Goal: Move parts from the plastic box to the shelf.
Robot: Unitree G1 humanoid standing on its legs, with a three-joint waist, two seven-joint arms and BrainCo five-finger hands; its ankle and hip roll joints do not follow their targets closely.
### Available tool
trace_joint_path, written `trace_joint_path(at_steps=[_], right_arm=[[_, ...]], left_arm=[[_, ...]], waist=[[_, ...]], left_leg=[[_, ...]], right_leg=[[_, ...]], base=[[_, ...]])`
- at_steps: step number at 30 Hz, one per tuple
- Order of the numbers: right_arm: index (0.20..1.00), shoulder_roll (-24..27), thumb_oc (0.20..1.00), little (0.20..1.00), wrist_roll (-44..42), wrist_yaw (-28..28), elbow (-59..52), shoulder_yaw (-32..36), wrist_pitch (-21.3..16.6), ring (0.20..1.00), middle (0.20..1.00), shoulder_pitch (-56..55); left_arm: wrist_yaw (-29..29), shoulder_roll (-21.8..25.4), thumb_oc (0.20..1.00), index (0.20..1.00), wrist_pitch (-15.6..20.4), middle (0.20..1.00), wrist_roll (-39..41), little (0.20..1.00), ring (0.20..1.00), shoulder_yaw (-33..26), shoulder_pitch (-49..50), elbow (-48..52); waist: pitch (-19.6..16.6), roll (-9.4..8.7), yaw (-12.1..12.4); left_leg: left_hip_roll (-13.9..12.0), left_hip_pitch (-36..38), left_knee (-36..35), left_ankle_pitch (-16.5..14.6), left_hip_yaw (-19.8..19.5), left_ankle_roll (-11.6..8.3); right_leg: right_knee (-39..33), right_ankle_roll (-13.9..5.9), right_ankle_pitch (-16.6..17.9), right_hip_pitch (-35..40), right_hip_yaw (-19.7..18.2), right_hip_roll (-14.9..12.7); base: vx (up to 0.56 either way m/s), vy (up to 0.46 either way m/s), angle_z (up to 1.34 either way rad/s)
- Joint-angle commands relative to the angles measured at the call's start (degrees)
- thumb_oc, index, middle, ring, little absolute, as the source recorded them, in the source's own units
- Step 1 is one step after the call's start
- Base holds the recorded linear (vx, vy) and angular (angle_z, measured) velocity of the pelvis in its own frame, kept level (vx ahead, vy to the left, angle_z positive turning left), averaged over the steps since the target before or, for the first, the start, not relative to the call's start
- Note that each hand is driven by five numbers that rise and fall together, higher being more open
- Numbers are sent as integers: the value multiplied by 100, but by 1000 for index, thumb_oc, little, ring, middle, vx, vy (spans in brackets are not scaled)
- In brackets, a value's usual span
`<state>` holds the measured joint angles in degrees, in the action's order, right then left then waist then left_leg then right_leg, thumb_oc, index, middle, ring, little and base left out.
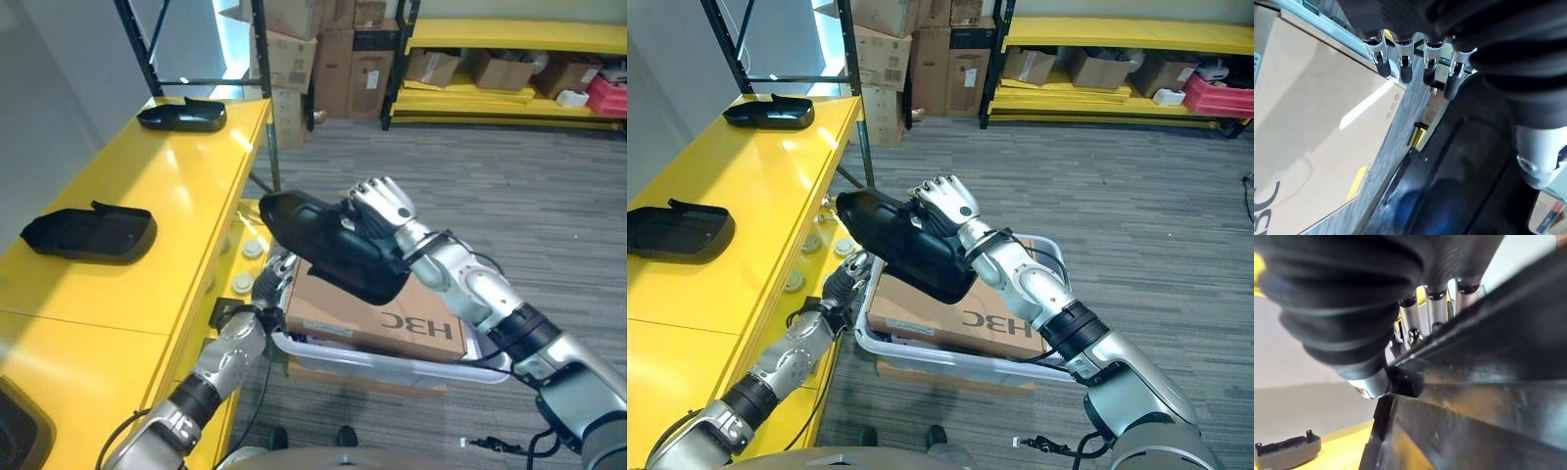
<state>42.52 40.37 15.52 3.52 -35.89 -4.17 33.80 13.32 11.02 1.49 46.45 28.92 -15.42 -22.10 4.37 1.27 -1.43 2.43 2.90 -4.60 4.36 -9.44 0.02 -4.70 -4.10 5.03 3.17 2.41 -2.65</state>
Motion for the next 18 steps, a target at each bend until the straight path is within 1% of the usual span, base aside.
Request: trace_joint_path(at_steps=[1,4,8,13,16,17,18], right_arm=[[200,-539,200,200,-434,228,-476,-314,-595,200,200,399],[200,-581,200,200,-468,301,-497,-312,-614,200,200,425],[200,-622,200,200,-526,338,-569,-335,-651,200,200,444],[200,-696,200,200,-662,386,-665,-341,-702,200,200,431],[200,-780,200,200,-783,382,-703,-349,-710,200,200,390],[200,-806,200,200,-809,399,-718,-353,-702,200,200,375],[200,-822,200,200,-831,400,-719,-349,-690,200,200,360]], left_arm=[[65,-389,1000,1000,466,1000,-426,1000,1000,137,-1006,-445],[279,-476,1000,1000,491,1000,-830,1000,1000,5,-1097,-702],[390,-533,1000,1000,463,1000,-1215,1000,1000,-53,-1142,-1028],[428,-634,1000,1000,457,1000,-1281,1000,1000,-100,-1160,-1290],[429,-690,1000,1000,525,1000,-1038,1000,1000,-120,-1153,-1219],[433,-718,1000,1000,598,1000,-849,1000,1000,-138,-1154,-1118],[400,-731,200,200,648,200,-676,200,200,-156,-1158,-986]], waist=[[-426,-316,69],[-425,-330,53],[-417,-338,33],[-404,-344,13],[-403,-345,4],[-400,-347,1],[-394,-350,-1]], left_leg=[[-341,-165,121,-419,125,-206],[-352,-166,123,-418,144,-210],[-359,-154,127,-422,167,-212],[-363,-149,126,-423,182,-213],[-370,-141,117,-423,198,-216],[-371,-144,119,-421,198,-218],[-372,-141,118,-420,198,-219]], right_leg=[[90,-320,-613,120,-52,-329],[90,-312,-617,121,-62,-322],[96,-309,-621,114,-75,-315],[103,-305,-624,107,-88,-308],[96,-305,-625,108,-83,-303],[93,-305,-626,106,-82,-303],[95,-305,-627,104,-81,-301]], base=[[0,0,0],[0,0,0],[0,0,0],[0,0,0],[0,0,0],[0,0,0],[0,0,0]])
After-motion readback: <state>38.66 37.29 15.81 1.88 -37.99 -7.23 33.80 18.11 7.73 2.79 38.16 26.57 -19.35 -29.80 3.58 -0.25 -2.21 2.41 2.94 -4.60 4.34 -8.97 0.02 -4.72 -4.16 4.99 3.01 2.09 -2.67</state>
